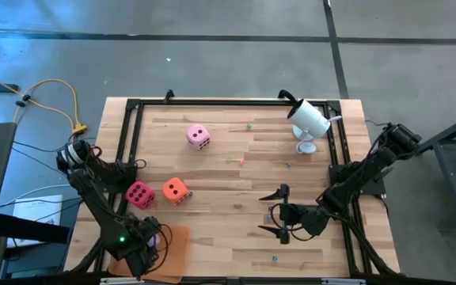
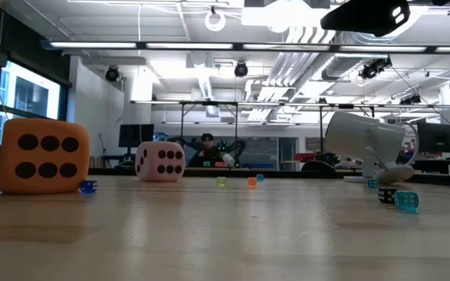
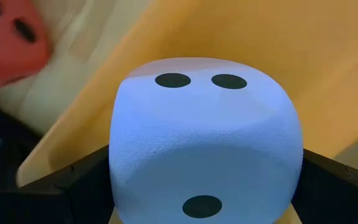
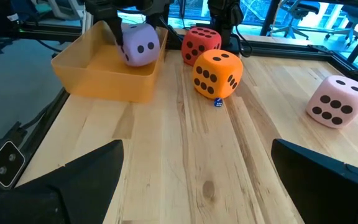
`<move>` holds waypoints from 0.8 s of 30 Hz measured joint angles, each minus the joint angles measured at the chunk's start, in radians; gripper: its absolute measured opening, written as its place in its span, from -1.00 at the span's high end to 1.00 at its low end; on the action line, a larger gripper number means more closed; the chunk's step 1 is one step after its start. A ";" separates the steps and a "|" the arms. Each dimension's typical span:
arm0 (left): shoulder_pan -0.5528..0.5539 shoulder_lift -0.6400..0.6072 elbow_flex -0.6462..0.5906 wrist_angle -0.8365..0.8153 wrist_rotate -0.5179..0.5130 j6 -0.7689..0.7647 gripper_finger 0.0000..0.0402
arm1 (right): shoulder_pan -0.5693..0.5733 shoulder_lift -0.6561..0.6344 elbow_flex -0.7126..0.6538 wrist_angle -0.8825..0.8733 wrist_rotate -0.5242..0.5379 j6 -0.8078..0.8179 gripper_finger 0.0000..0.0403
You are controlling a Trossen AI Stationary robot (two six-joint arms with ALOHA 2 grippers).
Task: Pick & Place Dice
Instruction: Put the large purple dice into the orange bin
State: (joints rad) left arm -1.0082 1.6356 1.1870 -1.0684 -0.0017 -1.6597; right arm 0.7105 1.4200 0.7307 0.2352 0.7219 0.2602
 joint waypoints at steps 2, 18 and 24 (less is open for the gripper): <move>0.005 0.000 0.000 0.027 0.000 0.058 -0.84 | 0.000 0.000 0.000 0.000 0.000 -0.002 -0.97; 0.050 -0.016 0.000 0.059 0.082 0.118 -0.84 | 0.000 0.000 0.000 0.000 0.000 -0.002 -0.97; 0.050 -0.016 0.000 0.051 0.042 0.192 -0.84 | 0.000 0.000 0.000 -0.001 0.000 -0.003 -0.97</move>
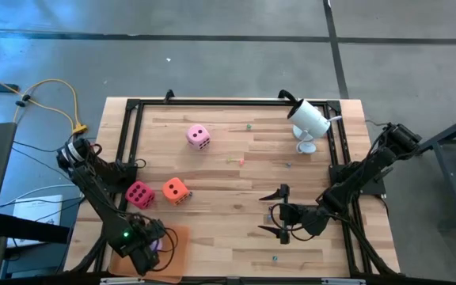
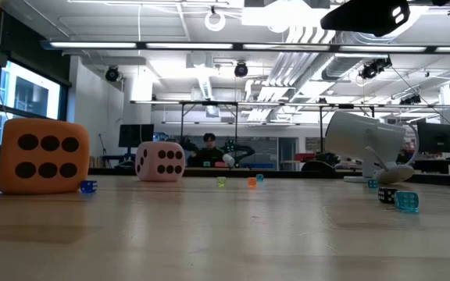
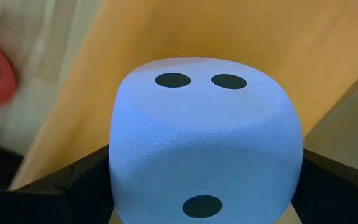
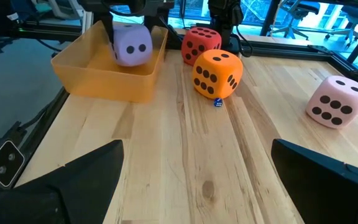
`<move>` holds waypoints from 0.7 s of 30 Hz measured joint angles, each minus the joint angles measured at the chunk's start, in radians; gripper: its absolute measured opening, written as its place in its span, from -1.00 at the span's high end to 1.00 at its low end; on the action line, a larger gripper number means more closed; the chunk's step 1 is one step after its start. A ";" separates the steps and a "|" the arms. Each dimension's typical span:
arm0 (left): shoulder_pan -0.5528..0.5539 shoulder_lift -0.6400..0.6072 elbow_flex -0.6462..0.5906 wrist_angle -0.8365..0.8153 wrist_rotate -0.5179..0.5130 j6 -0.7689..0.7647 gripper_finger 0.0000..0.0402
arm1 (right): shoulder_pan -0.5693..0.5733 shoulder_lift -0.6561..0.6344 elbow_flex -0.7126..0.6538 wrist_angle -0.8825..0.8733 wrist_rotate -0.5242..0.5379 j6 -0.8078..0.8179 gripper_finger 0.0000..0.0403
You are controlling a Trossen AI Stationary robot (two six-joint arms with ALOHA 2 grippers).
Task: Pick & Place Dice
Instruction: Put the large purple dice into the orange bin
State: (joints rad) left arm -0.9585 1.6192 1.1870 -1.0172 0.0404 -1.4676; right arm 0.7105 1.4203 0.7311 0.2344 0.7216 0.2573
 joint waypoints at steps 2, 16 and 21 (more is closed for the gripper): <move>0.000 0.000 0.000 0.002 -0.025 0.028 -0.84 | 0.000 0.000 0.000 0.000 0.000 0.000 -0.97; 0.016 0.000 0.000 0.032 -0.043 -0.039 -0.84 | 0.000 0.000 0.000 0.000 0.000 0.000 -0.97; 0.020 -0.001 0.000 0.031 -0.043 0.057 -0.84 | 0.000 0.000 0.000 0.000 0.000 0.000 -0.97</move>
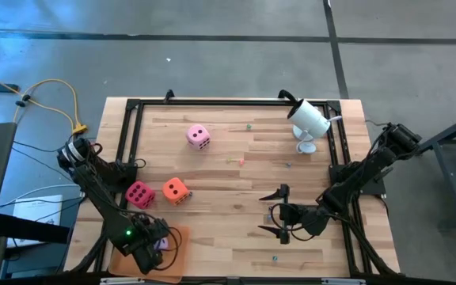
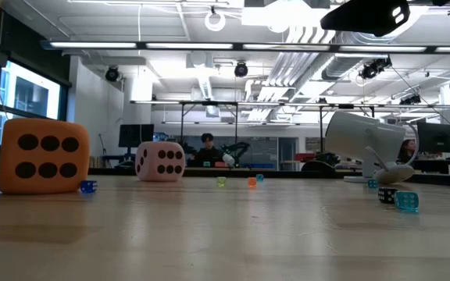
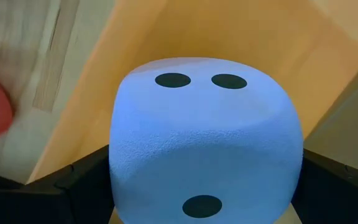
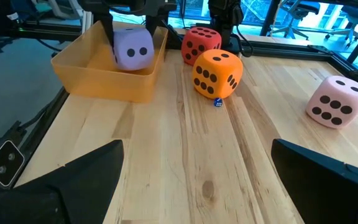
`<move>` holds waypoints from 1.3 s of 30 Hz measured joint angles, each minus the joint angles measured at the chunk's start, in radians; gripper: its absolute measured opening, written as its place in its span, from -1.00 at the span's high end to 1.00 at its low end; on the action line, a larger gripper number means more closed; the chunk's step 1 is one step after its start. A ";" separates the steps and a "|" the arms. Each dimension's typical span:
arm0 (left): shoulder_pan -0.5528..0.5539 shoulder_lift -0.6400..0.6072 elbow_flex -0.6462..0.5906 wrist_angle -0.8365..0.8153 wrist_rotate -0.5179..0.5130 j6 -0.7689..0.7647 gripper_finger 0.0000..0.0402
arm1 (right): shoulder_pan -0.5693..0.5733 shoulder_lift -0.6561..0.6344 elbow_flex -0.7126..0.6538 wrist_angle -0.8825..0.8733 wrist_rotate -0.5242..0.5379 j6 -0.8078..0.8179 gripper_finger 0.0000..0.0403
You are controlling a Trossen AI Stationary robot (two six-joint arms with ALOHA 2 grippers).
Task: Pick & Place Dice
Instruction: Put the large purple dice into the orange bin
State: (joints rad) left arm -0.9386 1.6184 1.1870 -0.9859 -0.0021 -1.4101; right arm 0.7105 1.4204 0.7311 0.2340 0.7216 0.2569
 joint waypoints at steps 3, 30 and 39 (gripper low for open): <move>0.000 0.000 0.000 0.001 0.000 0.057 -0.84 | 0.000 0.000 0.000 0.000 0.000 0.000 -0.97; -0.004 0.000 0.000 -0.005 0.122 -0.132 -0.84 | 0.000 0.000 0.000 0.000 0.000 0.000 -0.97; 0.003 0.000 0.000 0.029 0.130 -0.132 -0.84 | 0.000 0.000 0.000 0.000 0.000 -0.001 -0.97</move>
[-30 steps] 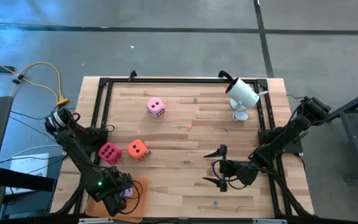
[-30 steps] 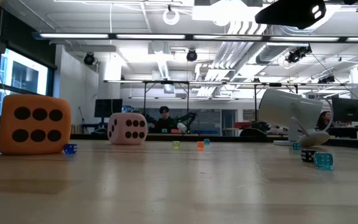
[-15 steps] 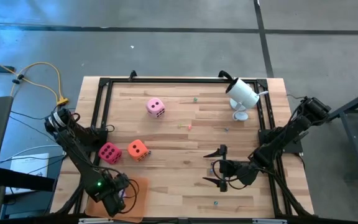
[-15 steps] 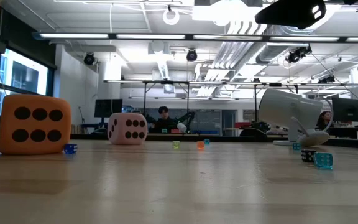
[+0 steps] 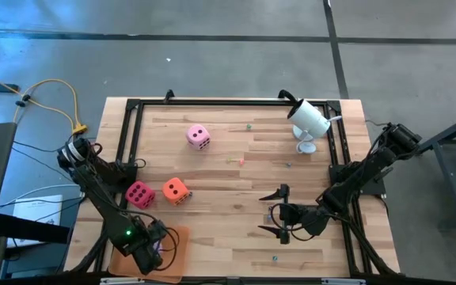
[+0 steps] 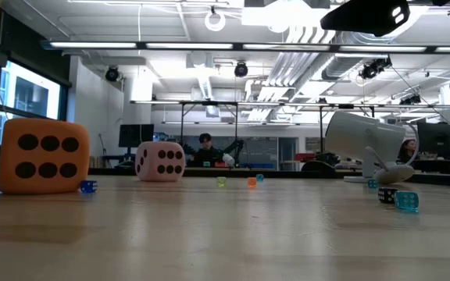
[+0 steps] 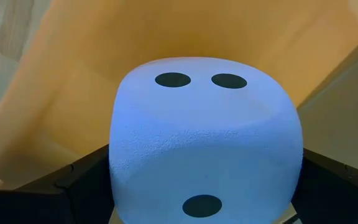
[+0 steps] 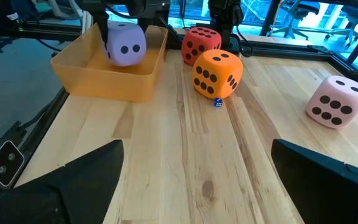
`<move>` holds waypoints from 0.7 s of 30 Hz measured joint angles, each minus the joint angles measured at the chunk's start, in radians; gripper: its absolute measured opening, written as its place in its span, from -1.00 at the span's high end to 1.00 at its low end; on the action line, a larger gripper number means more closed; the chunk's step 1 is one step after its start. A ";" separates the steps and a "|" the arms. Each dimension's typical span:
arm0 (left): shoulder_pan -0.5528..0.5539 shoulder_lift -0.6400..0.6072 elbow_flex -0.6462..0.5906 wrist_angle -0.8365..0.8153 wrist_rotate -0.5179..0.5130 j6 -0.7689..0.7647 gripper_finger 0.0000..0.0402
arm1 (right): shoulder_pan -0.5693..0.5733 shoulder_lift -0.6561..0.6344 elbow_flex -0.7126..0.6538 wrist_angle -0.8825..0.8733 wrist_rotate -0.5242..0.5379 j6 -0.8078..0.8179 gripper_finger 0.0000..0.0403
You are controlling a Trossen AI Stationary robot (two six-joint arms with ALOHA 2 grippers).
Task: Pick & Place Dice
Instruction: Put the large purple dice into the orange bin
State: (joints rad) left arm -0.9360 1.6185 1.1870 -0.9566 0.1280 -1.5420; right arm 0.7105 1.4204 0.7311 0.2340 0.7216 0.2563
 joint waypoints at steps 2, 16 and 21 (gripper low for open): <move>0.000 0.000 0.000 -0.021 -0.011 0.039 -0.84 | 0.000 0.000 0.000 0.000 0.000 -0.004 -0.97; 0.057 0.000 0.000 -0.053 -0.050 0.375 -0.84 | 0.000 0.000 0.000 0.000 0.000 -0.018 -0.97; 0.089 0.000 0.000 -0.008 -0.025 0.344 -0.85 | 0.000 0.000 0.000 0.000 0.000 -0.018 -0.97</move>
State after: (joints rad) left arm -0.8467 1.6184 1.1870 -0.9649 0.1027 -1.1983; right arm 0.7105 1.4205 0.7315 0.2344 0.7216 0.2386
